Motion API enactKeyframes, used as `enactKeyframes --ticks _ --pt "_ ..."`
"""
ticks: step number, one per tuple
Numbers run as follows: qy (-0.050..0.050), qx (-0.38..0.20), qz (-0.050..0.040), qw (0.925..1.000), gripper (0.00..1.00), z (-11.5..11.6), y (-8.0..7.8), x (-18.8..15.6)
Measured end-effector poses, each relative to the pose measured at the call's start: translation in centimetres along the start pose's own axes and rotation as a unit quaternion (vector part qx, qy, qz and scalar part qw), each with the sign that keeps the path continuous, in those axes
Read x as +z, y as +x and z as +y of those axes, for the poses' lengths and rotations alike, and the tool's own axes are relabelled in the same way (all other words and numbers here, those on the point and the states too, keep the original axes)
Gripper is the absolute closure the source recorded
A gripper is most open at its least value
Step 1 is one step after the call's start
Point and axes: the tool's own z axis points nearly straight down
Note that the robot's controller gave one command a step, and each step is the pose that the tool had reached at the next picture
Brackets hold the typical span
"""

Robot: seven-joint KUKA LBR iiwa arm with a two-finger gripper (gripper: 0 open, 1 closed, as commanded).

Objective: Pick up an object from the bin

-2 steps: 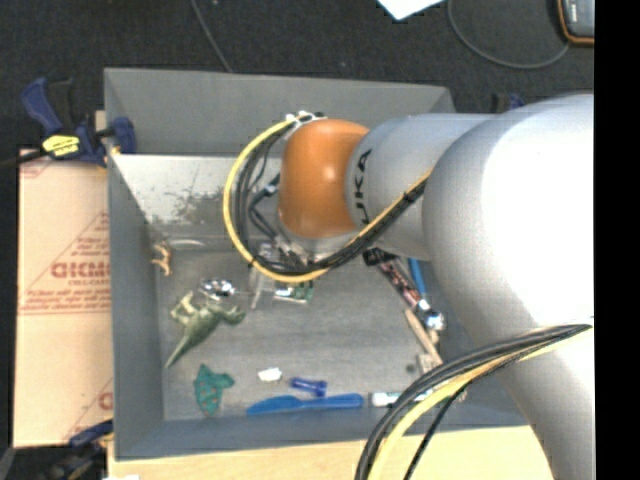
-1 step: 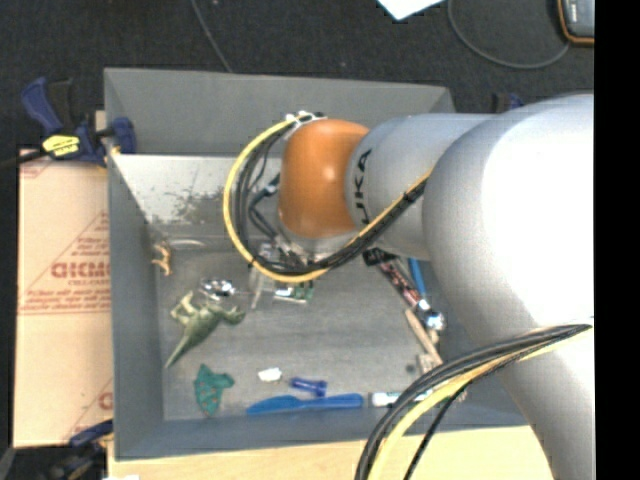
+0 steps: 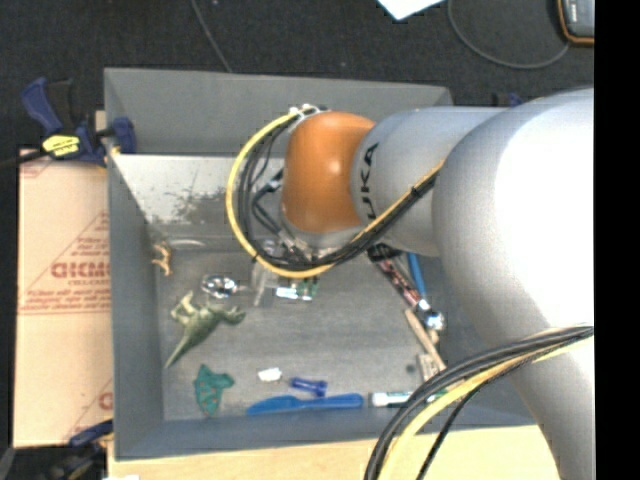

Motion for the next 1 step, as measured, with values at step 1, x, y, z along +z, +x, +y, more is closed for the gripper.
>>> enactKeyframes --ticks 1 --pt "-0.001 0.000 -0.0028 1.0000 1.00 0.03 -0.15 -2.03"
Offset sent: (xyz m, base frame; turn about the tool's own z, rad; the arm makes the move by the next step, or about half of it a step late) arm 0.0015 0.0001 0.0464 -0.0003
